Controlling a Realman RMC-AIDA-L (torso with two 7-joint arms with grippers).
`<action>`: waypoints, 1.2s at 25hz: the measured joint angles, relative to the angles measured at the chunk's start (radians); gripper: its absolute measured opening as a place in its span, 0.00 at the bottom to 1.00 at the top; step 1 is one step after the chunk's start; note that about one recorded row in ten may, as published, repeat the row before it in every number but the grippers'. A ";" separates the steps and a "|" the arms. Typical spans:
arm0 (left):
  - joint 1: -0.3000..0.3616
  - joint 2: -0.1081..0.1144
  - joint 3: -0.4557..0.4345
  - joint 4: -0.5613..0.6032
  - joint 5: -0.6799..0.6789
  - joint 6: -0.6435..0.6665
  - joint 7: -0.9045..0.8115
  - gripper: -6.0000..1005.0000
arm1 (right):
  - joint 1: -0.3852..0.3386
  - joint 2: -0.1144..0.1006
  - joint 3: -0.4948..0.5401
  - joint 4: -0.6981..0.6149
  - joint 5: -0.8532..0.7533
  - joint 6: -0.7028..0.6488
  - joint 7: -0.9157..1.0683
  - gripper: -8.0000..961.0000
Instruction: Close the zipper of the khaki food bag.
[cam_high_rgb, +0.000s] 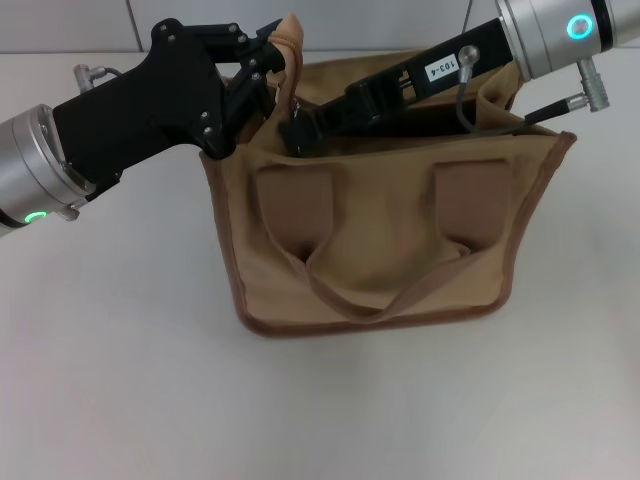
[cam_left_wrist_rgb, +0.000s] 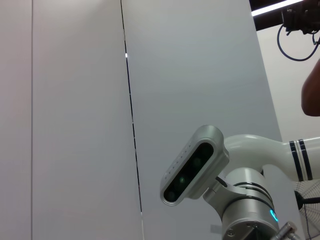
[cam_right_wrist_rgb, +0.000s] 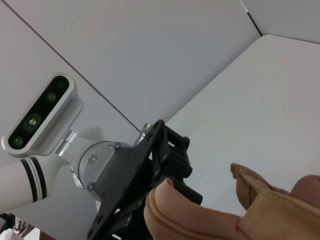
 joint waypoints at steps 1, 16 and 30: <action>0.000 0.000 0.000 0.000 0.000 0.000 0.000 0.04 | 0.000 0.000 0.000 0.000 0.000 0.002 -0.003 0.19; 0.006 0.003 -0.007 0.000 0.000 0.001 0.000 0.04 | -0.026 -0.013 0.001 -0.034 -0.002 0.007 -0.009 0.13; 0.011 0.004 -0.007 0.000 0.000 0.003 0.000 0.04 | -0.036 -0.026 0.000 -0.058 -0.015 -0.001 -0.028 0.11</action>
